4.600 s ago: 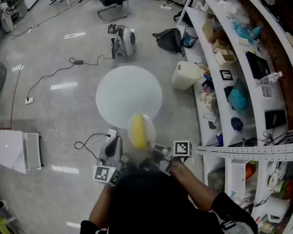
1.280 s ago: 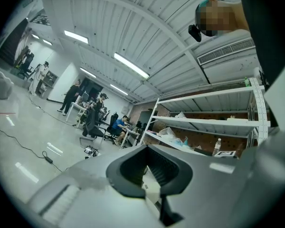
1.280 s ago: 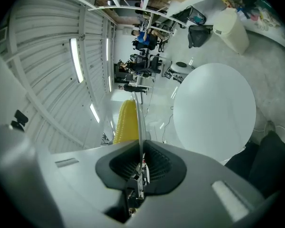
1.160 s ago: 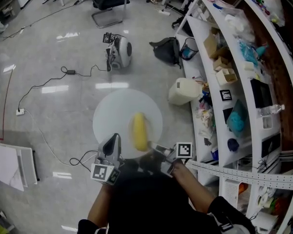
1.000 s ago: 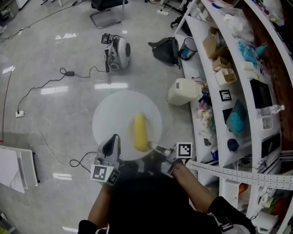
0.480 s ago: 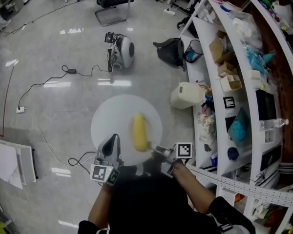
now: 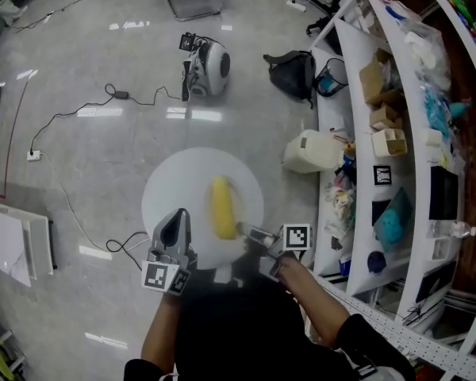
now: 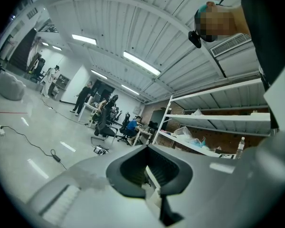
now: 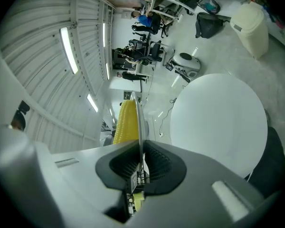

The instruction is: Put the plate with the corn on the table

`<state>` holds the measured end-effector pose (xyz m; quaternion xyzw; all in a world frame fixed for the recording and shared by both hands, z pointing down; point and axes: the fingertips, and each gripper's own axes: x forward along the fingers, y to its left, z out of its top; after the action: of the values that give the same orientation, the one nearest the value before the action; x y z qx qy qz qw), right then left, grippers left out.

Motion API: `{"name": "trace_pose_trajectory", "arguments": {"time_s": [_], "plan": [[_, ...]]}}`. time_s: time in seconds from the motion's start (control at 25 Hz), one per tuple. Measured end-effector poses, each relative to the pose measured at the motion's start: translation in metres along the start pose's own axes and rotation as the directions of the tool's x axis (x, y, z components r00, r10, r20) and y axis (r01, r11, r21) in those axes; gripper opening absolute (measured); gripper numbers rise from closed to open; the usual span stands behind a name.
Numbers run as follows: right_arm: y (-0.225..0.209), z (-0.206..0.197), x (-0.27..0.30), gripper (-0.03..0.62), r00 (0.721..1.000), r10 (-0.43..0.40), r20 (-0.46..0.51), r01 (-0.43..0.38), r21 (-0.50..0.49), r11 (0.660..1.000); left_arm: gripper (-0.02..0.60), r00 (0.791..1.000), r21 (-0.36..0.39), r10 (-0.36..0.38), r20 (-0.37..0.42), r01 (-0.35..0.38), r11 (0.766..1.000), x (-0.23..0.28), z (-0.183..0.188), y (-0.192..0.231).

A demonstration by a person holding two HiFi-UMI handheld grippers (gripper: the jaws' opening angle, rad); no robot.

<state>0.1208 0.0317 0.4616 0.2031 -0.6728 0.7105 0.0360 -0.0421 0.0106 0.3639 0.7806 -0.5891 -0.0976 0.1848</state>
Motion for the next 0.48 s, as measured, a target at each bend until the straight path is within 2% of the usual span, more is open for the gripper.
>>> {"name": "trace_pose_trajectory", "arguments": {"time_s": [0.12, 0.2, 0.32, 0.48], "plan": [[-0.005, 0.018, 0.007, 0.034, 0.998, 0.03, -0.047, -0.034, -0.08, 0.996, 0.005, 1.0, 0.0, 0.027, -0.013, -0.027, 1.0, 0.009, -0.009, 0.005], [-0.011, 0.026, 0.011, 0.034, 0.997, 0.025, -0.067, -0.029, -0.052, 0.998, 0.005, 0.999, -0.004, 0.043, -0.004, -0.043, 0.999, 0.015, -0.009, 0.009], [-0.015, 0.039, 0.019, 0.034, 0.992, 0.064, -0.105, -0.073, -0.086, 0.994, 0.005, 0.998, -0.018, 0.06, 0.016, -0.06, 0.998, 0.024, -0.012, 0.012], [-0.025, 0.052, 0.028, 0.034, 0.986, 0.086, -0.139, -0.099, -0.084, 0.992, 0.005, 0.997, -0.028, 0.082, 0.008, -0.081, 0.996, 0.034, -0.027, 0.019]]}}
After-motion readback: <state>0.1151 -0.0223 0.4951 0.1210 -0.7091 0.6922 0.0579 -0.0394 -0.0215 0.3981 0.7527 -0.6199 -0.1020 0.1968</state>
